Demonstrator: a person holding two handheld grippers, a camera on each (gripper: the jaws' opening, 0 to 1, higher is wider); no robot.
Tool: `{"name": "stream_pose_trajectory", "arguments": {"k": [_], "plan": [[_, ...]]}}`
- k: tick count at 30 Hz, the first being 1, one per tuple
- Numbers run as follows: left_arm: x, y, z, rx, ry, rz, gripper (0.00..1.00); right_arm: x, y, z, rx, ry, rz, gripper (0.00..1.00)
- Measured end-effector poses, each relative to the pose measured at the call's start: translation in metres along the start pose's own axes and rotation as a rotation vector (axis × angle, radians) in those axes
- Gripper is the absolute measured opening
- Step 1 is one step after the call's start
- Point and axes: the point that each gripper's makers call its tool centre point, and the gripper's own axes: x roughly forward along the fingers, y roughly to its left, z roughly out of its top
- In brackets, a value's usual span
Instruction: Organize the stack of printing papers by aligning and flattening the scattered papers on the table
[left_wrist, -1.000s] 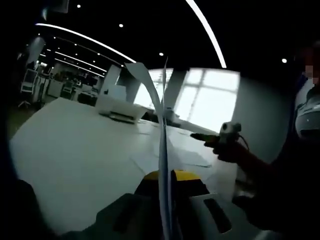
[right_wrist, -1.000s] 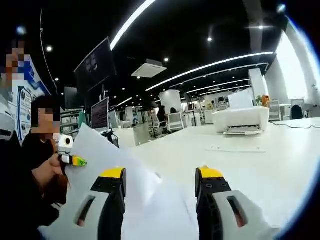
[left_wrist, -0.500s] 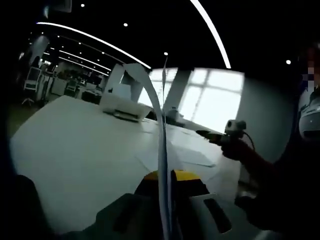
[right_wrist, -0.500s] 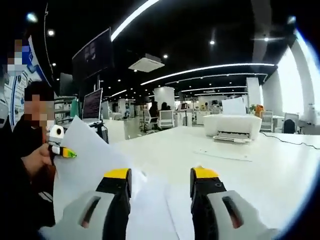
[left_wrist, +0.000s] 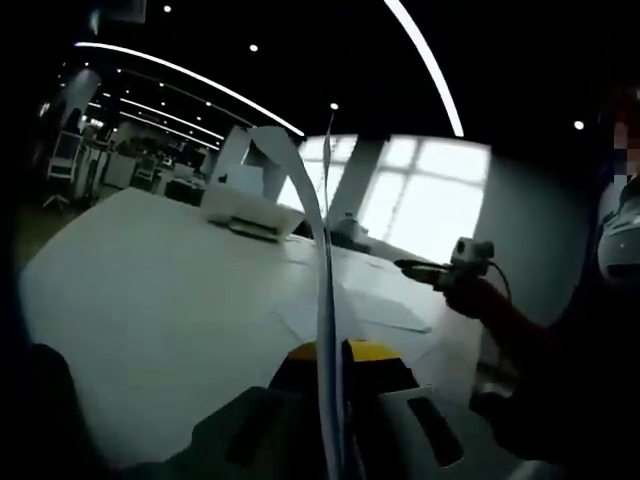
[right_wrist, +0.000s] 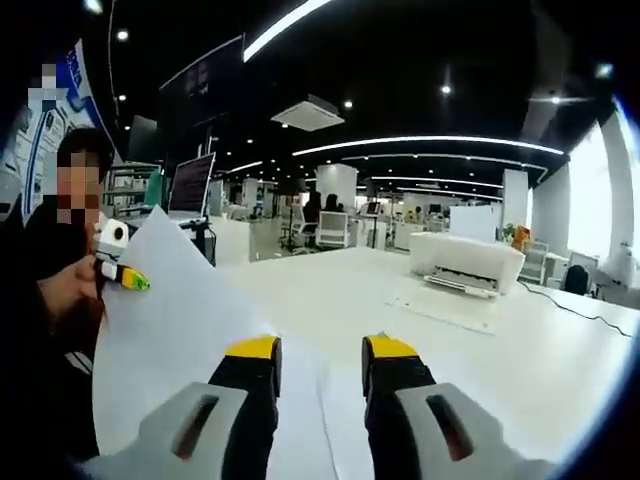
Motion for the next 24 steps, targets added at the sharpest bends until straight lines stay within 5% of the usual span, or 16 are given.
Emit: {"name": "stream_pose_trajectory", "arguments": {"k": [9,17,24], "plan": [[0.001,0.0,-0.001,-0.005,0.002,0.001,0.06,0.0,-0.006,0.001,0.0,-0.017,-0.005,0.23],[0.002,0.0,0.0,-0.008,0.002,0.001,0.06,-0.001,-0.016,0.006,0.057,-0.041,-0.013,0.31],[0.002,-0.002,0.001,-0.002,0.001,-0.005,0.06,0.002,-0.024,0.003,0.024,-0.012,-0.032,0.42]]}}
